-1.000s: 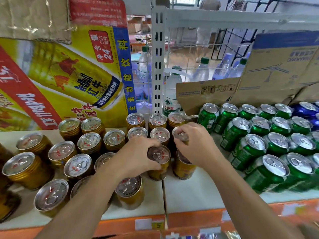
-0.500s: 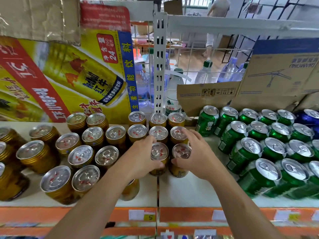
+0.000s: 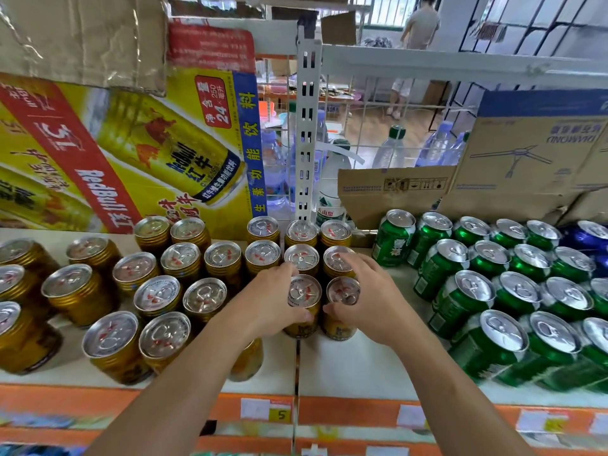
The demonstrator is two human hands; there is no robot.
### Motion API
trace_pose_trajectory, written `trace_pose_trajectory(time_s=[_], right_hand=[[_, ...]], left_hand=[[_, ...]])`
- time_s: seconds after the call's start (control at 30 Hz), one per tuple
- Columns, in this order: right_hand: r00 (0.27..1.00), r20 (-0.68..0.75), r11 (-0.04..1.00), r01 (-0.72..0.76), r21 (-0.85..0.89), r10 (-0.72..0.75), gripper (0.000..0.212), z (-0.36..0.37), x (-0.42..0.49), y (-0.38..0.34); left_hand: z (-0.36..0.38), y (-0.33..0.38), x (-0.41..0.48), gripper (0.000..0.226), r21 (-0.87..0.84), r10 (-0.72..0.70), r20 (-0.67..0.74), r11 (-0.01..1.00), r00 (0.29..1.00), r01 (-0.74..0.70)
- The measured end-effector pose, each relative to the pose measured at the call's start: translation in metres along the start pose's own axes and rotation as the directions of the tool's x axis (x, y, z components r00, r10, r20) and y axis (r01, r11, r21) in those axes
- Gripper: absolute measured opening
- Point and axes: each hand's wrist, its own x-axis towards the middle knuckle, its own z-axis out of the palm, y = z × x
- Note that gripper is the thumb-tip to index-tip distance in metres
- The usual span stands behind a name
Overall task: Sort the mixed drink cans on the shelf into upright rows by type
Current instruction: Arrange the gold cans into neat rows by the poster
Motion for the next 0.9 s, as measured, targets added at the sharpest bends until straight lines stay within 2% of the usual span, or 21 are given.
trace_pose_trajectory(time_s=[0.5, 0.63, 0.73, 0.83, 0.9], right_hand=[[0.999, 0.029, 0.998, -0.018, -0.066, 0.02, 0.084, 0.003, -0.004, -0.005], [0.999, 0.03, 0.992, -0.037, -0.123, 0.041, 0.08, 0.005, -0.004, -0.012], [1.0, 0.012, 0.97, 0.0, -0.243, 0.003, 0.07, 0.008, 0.001, -0.028], [0.992, 0.122, 0.938, 0.002, -0.346, 0.043, 0.072, 0.009, 0.012, -0.054], [0.973, 0.21, 0.921, -0.01, -0.389, 0.1, 0.074, 0.01, 0.021, -0.071]], left_hand=[[-0.002, -0.008, 0.004, 0.078, -0.014, 0.037, 0.016, 0.999, 0.999, -0.037], [-0.013, -0.01, -0.001, 0.082, 0.053, 0.046, -0.011, 0.998, 0.999, -0.045], [-0.035, -0.02, -0.012, 0.074, 0.152, 0.053, -0.105, 0.988, 0.993, -0.037], [-0.06, -0.04, -0.021, 0.057, 0.263, 0.044, -0.178, 0.965, 0.983, 0.004], [-0.072, -0.056, -0.02, 0.052, 0.289, 0.016, -0.176, 0.957, 0.984, 0.036]])
